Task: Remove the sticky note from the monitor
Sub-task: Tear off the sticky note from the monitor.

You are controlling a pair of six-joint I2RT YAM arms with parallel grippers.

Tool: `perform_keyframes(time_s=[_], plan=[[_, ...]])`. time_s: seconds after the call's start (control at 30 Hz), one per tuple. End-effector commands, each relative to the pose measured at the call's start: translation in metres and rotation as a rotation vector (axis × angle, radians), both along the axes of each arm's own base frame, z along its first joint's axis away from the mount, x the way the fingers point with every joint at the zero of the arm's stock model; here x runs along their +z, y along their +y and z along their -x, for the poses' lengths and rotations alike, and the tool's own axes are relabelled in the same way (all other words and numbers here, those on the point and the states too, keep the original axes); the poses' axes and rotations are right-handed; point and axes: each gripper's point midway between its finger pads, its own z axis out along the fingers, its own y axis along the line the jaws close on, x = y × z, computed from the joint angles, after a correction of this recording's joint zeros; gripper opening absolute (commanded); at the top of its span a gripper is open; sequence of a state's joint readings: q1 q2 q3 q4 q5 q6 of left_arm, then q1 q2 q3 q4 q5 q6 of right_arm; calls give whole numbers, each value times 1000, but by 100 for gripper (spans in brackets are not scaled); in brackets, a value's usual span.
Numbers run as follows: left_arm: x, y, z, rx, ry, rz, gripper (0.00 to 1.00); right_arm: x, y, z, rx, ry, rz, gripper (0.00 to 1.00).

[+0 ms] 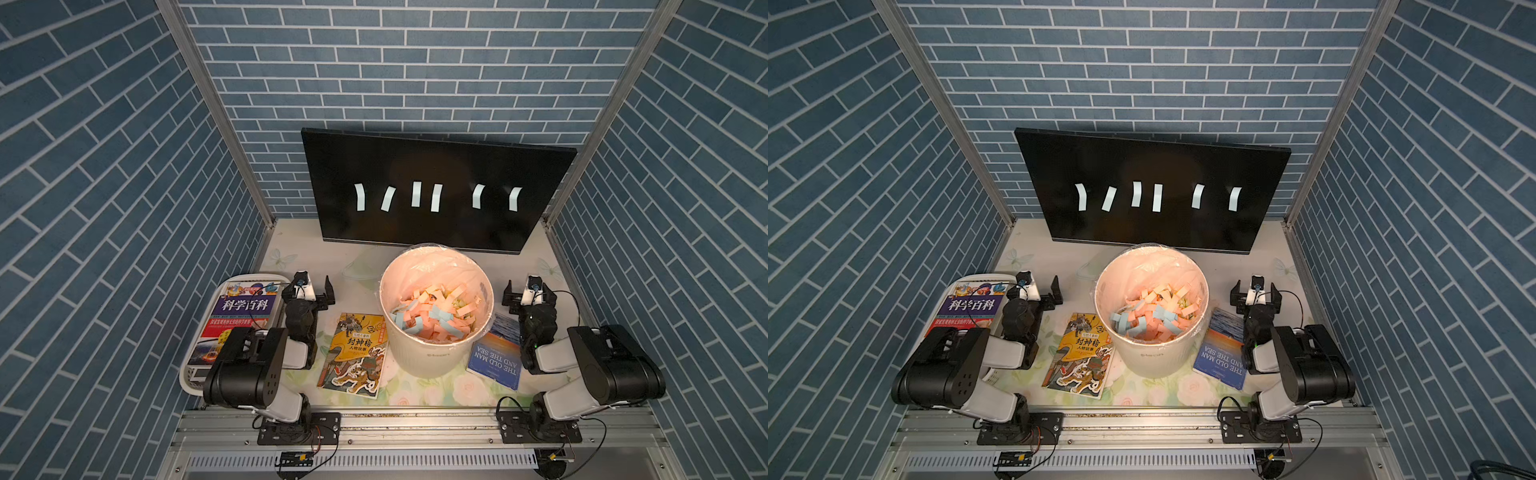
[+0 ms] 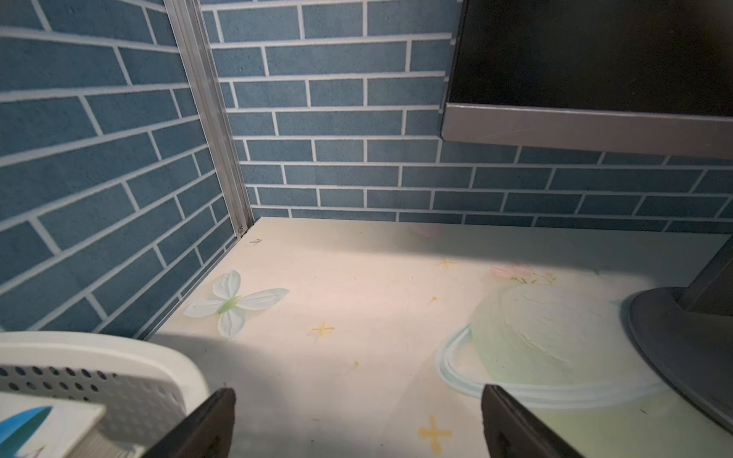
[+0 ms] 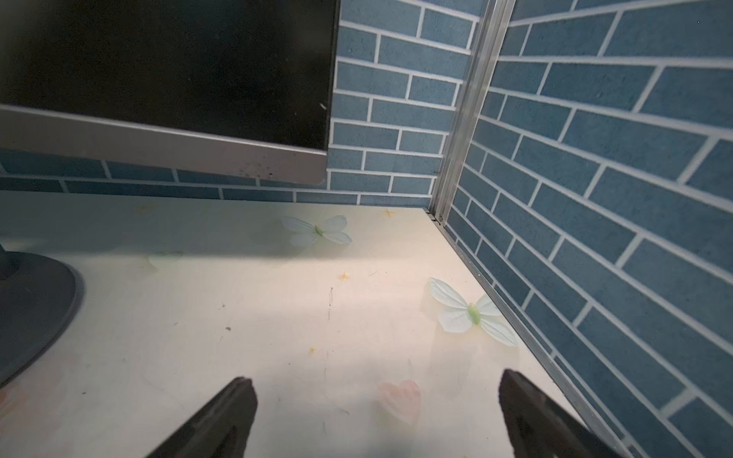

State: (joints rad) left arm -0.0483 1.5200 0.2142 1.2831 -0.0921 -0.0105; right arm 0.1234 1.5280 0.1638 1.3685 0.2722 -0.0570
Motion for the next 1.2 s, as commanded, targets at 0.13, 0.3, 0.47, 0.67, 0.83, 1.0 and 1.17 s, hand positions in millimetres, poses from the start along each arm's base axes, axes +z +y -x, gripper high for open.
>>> perform_keyframes(time_s=[0.13,0.3,0.47,0.67,0.83,1.0,1.17], plan=[[1,1,2,5,-1,-8,100,4,-1,-3,-1,-17,-24,100],[0,1,2,4,0,-8,100,4,-1,-3,-3,-16,-23,100],[1,1,2,9,-1,-10,100,6,-2,-1,-9,-29,-22,100],[28,4,20,86,-60,-32,100,30,-10,24,-74,-95,-21,100],[66,9,38,125,-124,70,100,60,-7,29,-62,-99,-139,100],[103,19,55,180,-157,296,100,86,17,31,66,-53,-334,100],[118,13,67,162,-146,566,100,120,52,37,265,-32,-468,100]])
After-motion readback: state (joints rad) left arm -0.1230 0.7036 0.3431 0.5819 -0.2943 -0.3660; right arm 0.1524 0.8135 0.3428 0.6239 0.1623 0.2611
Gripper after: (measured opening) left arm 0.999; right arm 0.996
